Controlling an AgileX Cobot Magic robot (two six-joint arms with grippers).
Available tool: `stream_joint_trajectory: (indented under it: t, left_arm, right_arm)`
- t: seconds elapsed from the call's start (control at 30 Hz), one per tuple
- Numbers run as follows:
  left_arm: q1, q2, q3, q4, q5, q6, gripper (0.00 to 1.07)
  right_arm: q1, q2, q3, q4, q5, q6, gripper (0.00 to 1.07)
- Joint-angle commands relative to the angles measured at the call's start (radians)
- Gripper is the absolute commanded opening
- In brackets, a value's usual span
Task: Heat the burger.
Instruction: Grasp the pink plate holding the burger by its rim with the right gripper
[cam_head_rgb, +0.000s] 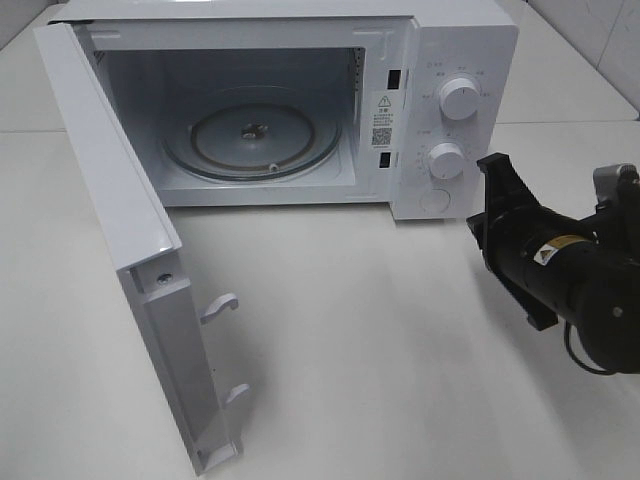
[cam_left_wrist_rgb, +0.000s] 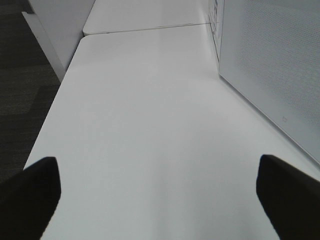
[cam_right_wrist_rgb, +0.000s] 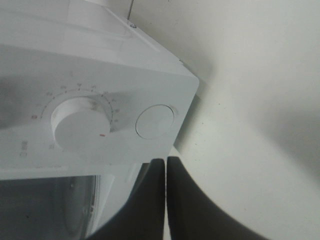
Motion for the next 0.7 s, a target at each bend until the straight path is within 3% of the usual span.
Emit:
stream_joint_trajectory:
  t: [0.03, 0.13, 0.17, 0.23, 0.3, 0.33, 0.4, 0.6, 0.7]
  left_arm:
    - [-0.004, -0.02, 0.001, 0.0, -0.005, -0.002, 1.0]
    - [-0.004, -0.02, 0.001, 0.0, -0.005, -0.002, 1.0]
    - [-0.004, -0.02, 0.001, 0.0, -0.005, -0.002, 1.0]
    - [-0.004, -0.02, 0.001, 0.0, -0.005, -0.002, 1.0]
    - [-0.004, -0.02, 0.001, 0.0, -0.005, -0.002, 1.0]
    - [-0.004, -0.02, 0.001, 0.0, -0.005, -0.002, 1.0]
    - [-0.004, -0.02, 0.001, 0.0, -0.005, -0.002, 1.0]
    - [-0.004, -0.02, 0.001, 0.0, -0.005, -0.002, 1.0]
    - [-0.004, -0.02, 0.001, 0.0, -0.005, -0.002, 1.0]
  right_arm:
    - [0.004, -0.125, 0.028, -0.009, 0.135, -0.224, 0.01]
    - [0.004, -0.198, 0.029, -0.001, 0.232, -0.378, 0.01]
    - [0.004, -0.275, 0.025, 0.022, 0.345, -0.562, 0.01]
    - [0.004, -0.305, 0.022, 0.035, 0.408, -0.641, 0.01]
    - [0.004, -0.393, -0.011, 0.054, 0.641, -0.977, 0.02]
    - [0.004, -0.393, -0.011, 0.054, 0.641, -0.977, 0.02]
    - [0.001, -0.437, -0.084, 0.046, 1.029, -1.334, 0.02]
    - [0.001, -0.437, -0.148, -0.017, 1.295, -1.427, 0.04]
    - [-0.032, -0.437, -0.199, -0.183, 1.4, -1.348, 0.11]
